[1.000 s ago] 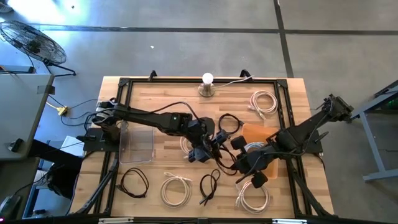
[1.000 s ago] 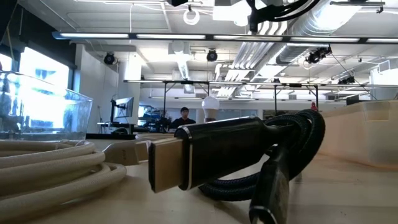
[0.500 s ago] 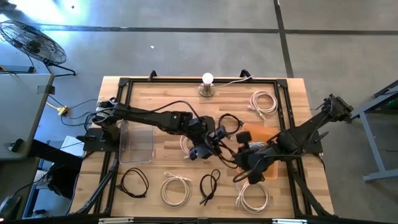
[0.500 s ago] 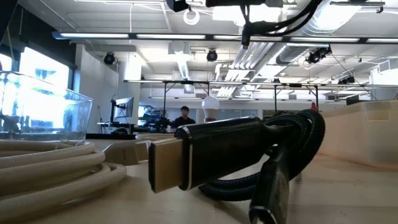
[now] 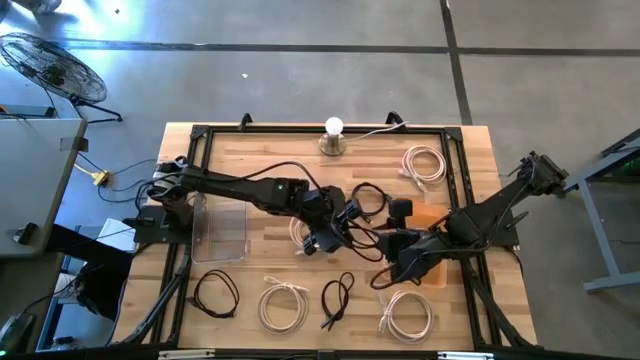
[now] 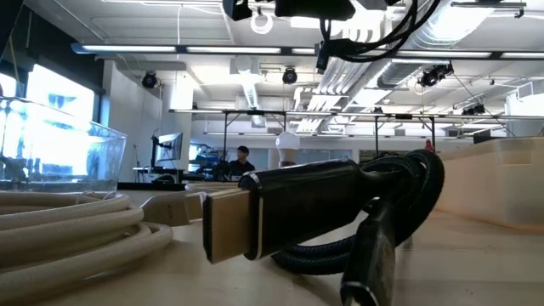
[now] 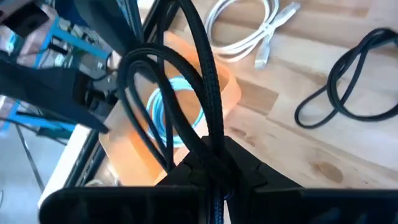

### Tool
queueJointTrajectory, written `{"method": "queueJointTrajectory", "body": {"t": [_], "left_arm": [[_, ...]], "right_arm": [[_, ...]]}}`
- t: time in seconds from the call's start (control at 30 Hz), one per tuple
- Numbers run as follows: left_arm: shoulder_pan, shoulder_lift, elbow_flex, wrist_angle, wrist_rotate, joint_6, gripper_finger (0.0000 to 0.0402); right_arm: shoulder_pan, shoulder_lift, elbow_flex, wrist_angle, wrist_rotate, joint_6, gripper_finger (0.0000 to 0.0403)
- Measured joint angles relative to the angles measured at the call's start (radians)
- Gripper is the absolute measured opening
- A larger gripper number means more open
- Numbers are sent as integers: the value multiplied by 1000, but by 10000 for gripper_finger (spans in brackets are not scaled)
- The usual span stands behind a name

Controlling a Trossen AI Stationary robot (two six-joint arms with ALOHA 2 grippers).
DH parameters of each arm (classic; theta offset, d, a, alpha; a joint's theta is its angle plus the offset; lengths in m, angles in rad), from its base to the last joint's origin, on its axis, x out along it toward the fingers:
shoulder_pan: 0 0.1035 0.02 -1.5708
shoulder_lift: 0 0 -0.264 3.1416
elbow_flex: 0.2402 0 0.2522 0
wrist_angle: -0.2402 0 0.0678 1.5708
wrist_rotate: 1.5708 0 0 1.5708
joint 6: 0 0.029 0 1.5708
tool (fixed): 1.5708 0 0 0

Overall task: Pick & Place USB Port
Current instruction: Put the black USB cable into the transparent bin

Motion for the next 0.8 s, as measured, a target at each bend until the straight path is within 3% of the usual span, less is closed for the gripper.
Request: {"method": "queueJointTrajectory", "body": {"t": [0.53,0.8], "left_arm": [[-2,-40,0,-158,-234,-61,15],[-21,-120,-1,-415,-564,-221,17]], "right_arm": [[-1,-14,1,-48,-29,36,183],[-1,-49,2,-167,-33,172,183]]}}
